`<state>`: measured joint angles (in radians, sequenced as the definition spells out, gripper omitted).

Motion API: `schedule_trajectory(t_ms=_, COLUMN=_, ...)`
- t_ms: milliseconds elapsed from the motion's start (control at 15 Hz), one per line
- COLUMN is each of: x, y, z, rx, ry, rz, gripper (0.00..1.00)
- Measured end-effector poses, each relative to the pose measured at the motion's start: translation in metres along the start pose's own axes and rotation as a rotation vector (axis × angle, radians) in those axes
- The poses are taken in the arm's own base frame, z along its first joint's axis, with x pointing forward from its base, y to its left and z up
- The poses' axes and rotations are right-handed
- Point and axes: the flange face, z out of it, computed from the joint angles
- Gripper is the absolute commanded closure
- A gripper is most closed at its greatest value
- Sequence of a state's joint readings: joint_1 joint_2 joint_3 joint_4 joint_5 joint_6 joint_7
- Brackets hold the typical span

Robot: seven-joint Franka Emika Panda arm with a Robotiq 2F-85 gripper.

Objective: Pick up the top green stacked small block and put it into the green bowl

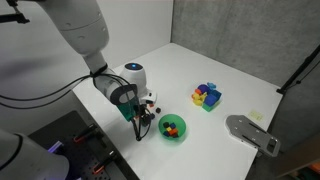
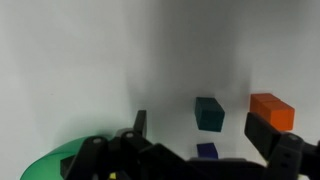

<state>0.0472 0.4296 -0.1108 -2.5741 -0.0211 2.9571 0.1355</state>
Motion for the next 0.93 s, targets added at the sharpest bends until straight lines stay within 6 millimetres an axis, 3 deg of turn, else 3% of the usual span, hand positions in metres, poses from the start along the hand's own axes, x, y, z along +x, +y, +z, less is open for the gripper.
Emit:
schedule_trajectory(t_ms=333, x=0.009, y=-0.015, z=0.029, rx=-0.023, ry=0.014, rz=-0.012, gripper=0.00)
schedule_trajectory(t_ms=400, x=0.011, y=-0.018, z=0.033, rx=-0.025, ry=0.019, rz=-0.015, gripper=0.24)
schedule_trajectory(t_ms=533, x=0.015, y=-0.023, z=0.039, rx=-0.028, ry=0.027, rz=-0.019, gripper=0.34)
schedule_trajectory(t_ms=933, x=0.026, y=-0.029, z=0.044, rx=-0.039, ry=0.042, rz=-0.029, gripper=0.84)
